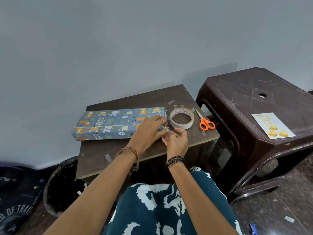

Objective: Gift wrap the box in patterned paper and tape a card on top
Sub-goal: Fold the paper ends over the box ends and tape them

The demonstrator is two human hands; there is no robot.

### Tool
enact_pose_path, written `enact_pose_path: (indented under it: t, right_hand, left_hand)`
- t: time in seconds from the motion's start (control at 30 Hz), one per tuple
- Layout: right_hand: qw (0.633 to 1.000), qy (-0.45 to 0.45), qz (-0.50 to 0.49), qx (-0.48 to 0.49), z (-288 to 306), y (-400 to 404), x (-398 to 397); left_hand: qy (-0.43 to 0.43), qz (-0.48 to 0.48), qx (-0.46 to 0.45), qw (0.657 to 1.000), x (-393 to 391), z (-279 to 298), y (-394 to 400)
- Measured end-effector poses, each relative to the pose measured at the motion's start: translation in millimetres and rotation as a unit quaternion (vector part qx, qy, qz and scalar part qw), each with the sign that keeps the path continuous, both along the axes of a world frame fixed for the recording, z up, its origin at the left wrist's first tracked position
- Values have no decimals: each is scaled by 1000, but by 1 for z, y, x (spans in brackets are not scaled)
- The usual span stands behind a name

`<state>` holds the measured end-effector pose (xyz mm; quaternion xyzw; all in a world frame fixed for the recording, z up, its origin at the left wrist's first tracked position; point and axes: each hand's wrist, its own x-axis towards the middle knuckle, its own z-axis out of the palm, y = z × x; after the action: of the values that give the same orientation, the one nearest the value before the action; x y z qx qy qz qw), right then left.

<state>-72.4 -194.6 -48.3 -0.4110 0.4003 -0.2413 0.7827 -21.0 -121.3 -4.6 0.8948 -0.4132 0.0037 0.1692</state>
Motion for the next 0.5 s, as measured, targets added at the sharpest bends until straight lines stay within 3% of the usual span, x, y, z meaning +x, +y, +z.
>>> enact_pose_path:
  t: [0.17,0.5]
  right_hand:
    - [997,-14,-10,77,2,-2,0]
    - [997,-70,-5,41,3,3,1]
  left_hand:
    - [0,-3,-2,1000,0,5,-2]
    - [-18,10,-8,1000,2,8,-9]
